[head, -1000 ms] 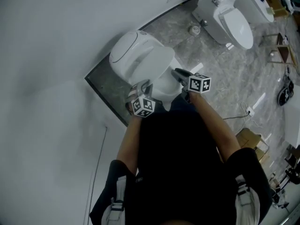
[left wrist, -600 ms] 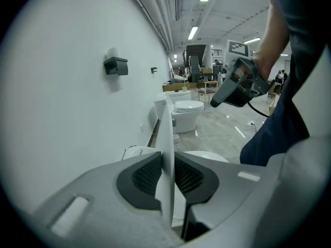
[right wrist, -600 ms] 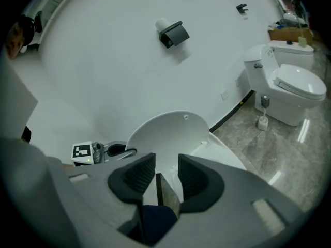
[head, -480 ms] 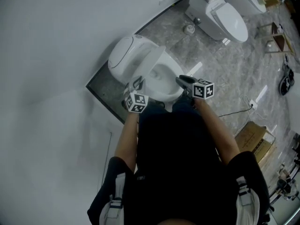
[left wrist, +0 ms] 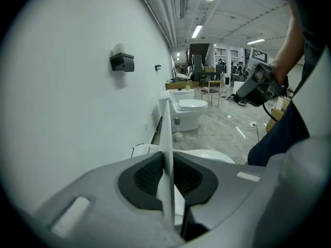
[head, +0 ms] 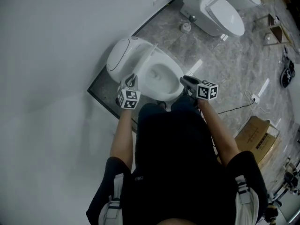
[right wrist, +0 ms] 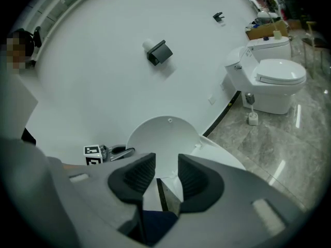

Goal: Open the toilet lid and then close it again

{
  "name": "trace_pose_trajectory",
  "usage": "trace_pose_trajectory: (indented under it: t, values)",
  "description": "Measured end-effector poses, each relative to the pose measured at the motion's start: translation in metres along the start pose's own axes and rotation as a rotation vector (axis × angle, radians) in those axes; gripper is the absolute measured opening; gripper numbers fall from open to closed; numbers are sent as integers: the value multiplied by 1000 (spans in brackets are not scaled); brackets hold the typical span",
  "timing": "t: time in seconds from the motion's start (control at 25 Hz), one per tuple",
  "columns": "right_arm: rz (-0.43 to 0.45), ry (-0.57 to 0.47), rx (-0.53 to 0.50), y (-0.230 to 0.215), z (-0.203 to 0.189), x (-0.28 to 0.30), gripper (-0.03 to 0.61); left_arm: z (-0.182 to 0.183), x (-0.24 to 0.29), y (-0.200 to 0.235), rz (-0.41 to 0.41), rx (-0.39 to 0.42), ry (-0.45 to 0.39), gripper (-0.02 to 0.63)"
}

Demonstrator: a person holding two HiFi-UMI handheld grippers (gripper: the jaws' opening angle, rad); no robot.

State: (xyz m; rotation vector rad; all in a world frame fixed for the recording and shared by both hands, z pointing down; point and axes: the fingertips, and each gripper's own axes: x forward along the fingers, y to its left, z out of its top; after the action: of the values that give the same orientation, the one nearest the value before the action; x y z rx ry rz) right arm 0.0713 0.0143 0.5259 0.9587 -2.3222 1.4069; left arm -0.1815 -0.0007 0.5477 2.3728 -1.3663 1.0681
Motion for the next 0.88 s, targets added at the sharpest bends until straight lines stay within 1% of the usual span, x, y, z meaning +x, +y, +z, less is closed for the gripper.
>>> trace_pose_trajectory:
  t: [0.32,0.56,0.76,0.88]
  values:
    - [-2,-58,35,-10,4,-19,126,-4,3,25,1,-48,18,39]
    - [-13,-30,42,-14,-5,-24,125,-9,4,48,17,-97,40,34]
    - [-7,-22,36,-12,0,-19,124,-11,7,71,36,-157,44,32]
    - [-9,-21,32,-12,4,-19,124,-13,9,82,47,-163,56,31]
